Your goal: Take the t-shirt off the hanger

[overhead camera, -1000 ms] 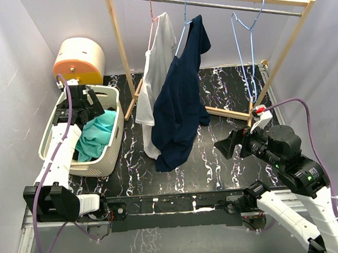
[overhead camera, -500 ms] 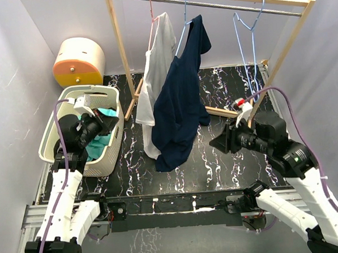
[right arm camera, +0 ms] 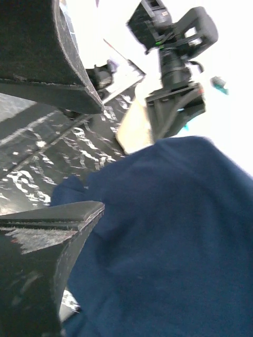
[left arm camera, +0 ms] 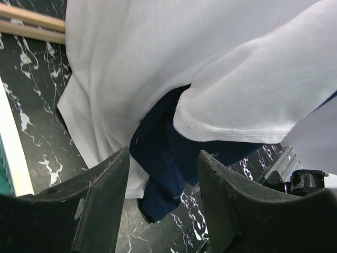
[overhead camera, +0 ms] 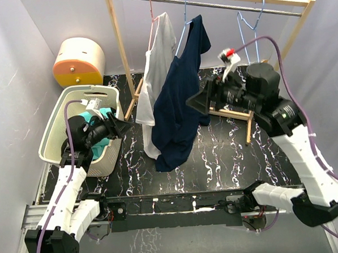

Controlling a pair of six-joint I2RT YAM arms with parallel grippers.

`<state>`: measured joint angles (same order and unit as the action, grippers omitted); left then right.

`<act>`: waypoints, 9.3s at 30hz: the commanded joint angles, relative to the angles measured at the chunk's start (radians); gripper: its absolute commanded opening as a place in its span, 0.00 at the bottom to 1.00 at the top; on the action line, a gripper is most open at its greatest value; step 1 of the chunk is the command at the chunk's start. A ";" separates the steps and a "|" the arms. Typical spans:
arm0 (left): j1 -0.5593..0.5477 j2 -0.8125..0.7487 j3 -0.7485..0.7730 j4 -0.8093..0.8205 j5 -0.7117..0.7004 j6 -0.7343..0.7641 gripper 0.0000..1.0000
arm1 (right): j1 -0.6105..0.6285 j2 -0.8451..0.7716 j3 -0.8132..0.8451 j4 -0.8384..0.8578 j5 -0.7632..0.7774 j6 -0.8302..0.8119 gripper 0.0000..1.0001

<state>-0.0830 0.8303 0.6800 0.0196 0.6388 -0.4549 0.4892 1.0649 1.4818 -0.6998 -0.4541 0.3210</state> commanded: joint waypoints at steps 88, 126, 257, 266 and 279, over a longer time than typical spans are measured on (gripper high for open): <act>-0.015 -0.032 0.050 0.301 0.251 -0.184 0.67 | 0.049 -0.122 0.169 -0.337 0.037 -0.093 0.08; -0.819 0.328 0.624 0.297 -0.059 0.006 0.00 | 0.049 -0.263 -0.109 -0.028 -0.354 0.044 0.08; -0.817 0.097 0.832 -0.257 -0.131 0.228 0.00 | 0.078 -0.518 -0.245 -0.304 0.227 0.009 0.31; -0.817 0.171 0.821 -0.250 -0.090 0.232 0.00 | 0.078 -0.451 0.096 -0.387 0.124 -0.061 0.49; -0.816 0.274 0.812 -0.177 0.081 0.181 0.00 | 0.078 -0.259 0.081 -0.196 -0.209 -0.146 0.53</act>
<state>-0.9001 1.0981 1.4906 -0.2321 0.6552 -0.2466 0.5694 0.7204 1.6054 -0.9871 -0.5457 0.2199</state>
